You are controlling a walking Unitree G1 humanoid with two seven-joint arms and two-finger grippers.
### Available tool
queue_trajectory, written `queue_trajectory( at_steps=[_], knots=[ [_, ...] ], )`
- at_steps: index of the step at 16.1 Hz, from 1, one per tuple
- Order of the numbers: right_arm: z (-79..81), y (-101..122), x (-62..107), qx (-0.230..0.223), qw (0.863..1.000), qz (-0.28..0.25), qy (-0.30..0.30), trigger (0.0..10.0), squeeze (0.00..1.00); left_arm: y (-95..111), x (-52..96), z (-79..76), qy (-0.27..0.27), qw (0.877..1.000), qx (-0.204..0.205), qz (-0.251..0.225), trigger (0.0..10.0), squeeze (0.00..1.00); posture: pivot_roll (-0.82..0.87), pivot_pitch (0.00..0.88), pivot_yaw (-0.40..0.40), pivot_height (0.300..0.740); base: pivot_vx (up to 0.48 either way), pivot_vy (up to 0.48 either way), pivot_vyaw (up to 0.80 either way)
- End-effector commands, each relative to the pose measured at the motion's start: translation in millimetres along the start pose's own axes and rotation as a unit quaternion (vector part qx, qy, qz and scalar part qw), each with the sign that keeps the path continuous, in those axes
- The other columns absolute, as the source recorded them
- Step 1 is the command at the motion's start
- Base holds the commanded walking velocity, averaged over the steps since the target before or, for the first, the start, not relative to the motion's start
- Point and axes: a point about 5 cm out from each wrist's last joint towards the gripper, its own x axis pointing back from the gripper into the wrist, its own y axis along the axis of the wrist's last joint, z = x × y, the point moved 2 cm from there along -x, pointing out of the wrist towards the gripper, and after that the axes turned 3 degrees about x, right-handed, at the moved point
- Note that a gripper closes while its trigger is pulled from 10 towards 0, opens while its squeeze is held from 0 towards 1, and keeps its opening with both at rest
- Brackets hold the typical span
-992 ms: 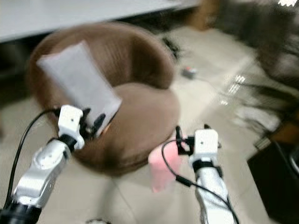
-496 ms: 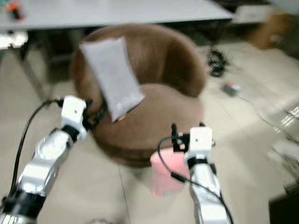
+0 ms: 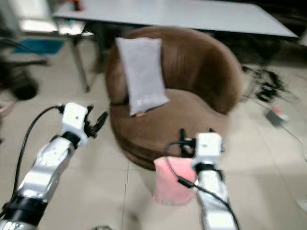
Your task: Move the pillow to the sofa from floor
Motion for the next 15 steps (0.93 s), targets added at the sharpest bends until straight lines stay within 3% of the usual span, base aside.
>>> queue_trajectory(
  at_steps=[1,3,9,13,15],
  knots=[
    [-6.9,-1.8,1.0,0.012,1.000,0.002,-0.005,10.0,0.00,3.9,-2.2,-3.0,-0.005,1.000,-0.001,-0.009,10.0,0.00,0.11,0.000,-0.015,0.740,0.000,-0.469,0.80],
    [-5.2,-3.4,-1.0,0.015,1.000,0.004,0.000,10.0,0.00,1.7,-1.0,-2.0,-0.001,1.000,-0.002,-0.008,10.0,0.00,0.11,0.000,-0.020,0.740,0.000,-0.469,0.80],
    [-10.3,-7.1,-1.0,-0.002,1.000,0.010,-0.024,10.0,0.00,-2.6,-1.7,-4.7,0.000,1.000,0.004,-0.003,10.0,0.00,0.10,0.000,-0.005,0.740,0.000,-0.468,0.00],
    [-3.9,-6.4,-1.0,0.014,1.000,0.006,-0.002,10.0,0.00,-4.9,-0.1,-5.5,0.003,1.000,0.003,0.000,10.0,0.00,0.11,0.002,-0.017,0.740,0.000,-0.471,0.00],
    [-0.3,-5.7,-3.2,0.011,1.000,0.004,0.007,10.0,0.00,-4.5,1.7,-2.6,0.009,1.000,0.000,-0.001,10.0,0.00,0.12,0.006,-0.023,0.740,0.000,-0.469,0.72]
  ],
)
